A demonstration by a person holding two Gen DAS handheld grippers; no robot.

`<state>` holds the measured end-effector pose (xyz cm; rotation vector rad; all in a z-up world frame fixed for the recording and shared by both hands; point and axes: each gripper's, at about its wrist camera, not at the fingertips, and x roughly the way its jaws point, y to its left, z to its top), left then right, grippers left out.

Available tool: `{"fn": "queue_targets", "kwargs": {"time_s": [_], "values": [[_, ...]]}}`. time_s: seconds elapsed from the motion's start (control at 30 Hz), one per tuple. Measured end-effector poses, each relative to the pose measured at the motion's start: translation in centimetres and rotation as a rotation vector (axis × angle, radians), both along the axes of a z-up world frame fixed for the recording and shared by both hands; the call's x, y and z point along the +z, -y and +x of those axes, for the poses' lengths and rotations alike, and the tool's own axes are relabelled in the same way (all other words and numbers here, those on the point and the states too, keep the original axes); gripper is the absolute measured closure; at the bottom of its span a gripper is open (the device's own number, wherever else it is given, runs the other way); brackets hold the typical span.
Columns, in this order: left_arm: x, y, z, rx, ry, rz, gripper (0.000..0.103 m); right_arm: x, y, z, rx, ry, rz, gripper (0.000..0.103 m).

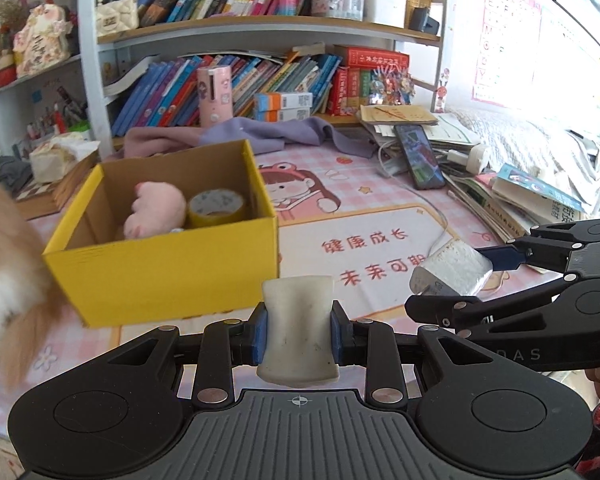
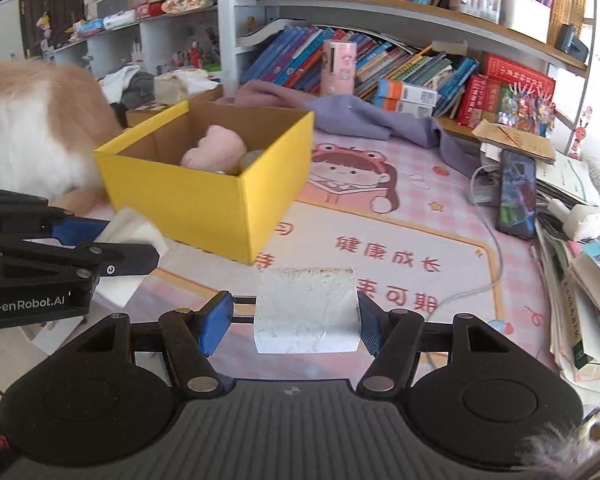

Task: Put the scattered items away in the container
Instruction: 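Lift the soap bar and charger plug and carry them toward the yellow box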

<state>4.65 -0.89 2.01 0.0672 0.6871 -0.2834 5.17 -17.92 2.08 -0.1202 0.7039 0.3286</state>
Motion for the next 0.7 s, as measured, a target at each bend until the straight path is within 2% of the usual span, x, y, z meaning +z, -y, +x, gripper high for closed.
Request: {"fn": "queue_targets", "kwargs": {"time_s": [0.27,0.7], "values": [[-0.5,-2.2,-1.6,0.054,-0.027,-0.009,0.075,0.2,-2.6,-1.2,0.088,-0.002,-0.006,0.041],[-0.8,-4.6,-2.8,0.102,-0.04,-0.033,0.075,-0.2,-4.8,-1.6,0.143,-0.036,0.0,0.041]]}}
